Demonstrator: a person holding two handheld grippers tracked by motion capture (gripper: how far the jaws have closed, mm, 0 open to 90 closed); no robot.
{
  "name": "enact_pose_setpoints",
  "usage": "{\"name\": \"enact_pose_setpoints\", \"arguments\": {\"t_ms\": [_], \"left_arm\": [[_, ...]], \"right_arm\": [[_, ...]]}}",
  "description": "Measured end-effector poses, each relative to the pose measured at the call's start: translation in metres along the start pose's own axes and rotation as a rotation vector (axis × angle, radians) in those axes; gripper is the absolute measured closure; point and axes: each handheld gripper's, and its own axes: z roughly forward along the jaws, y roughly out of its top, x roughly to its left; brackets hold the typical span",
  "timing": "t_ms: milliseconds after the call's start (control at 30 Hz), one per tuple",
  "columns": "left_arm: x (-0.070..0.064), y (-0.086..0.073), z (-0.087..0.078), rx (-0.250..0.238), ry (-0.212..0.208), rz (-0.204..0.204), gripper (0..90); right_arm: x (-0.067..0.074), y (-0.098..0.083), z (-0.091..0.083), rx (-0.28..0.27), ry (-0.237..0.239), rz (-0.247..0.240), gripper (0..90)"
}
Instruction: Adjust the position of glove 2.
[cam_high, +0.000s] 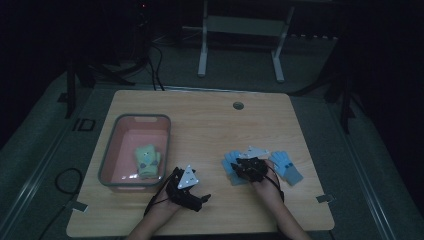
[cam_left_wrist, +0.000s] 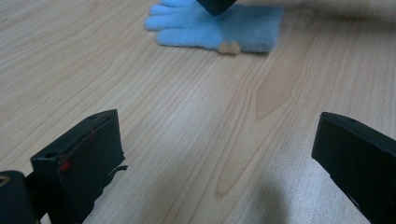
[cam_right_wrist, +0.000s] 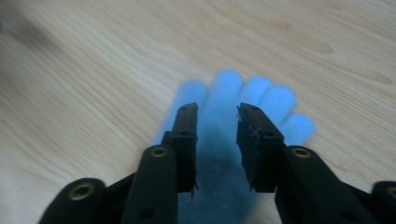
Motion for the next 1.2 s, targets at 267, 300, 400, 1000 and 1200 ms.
{"name": "enact_pose_setpoints", "arguments": {"t_ms": [267, 300, 400, 1000, 1200], "left_arm": [[0.0, 0.0, -0.001, -0.001, 0.001, -0.001, 2.4], [0.0, 0.0, -0.001, -0.001, 0.001, -0.001, 2.3], [0.0, 0.0, 0.0, 0.0, 0.001, 0.001, 2.3], [0.0, -0.001, -0.001, -0.002, -0.001, -0.002, 2.3], [-0.001, -0.001, -0.001, 0.002, -0.001, 0.002, 2.4]], "right_arm": [[-0.004, -0.011, 0.011, -0.001, 0.024, 0.023, 83.0], [-0.003, -0.011, 0.011, -0.003, 0.017, 0.023, 85.5], [0.002, -0.008, 0.007, -0.025, -0.018, 0.072, 88.0], [0.021, 0.003, 0.013, -0.041, -0.079, 0.267, 82.1], [0.018, -0.001, 0.018, -0.012, -0.056, 0.245, 67.2]]}}
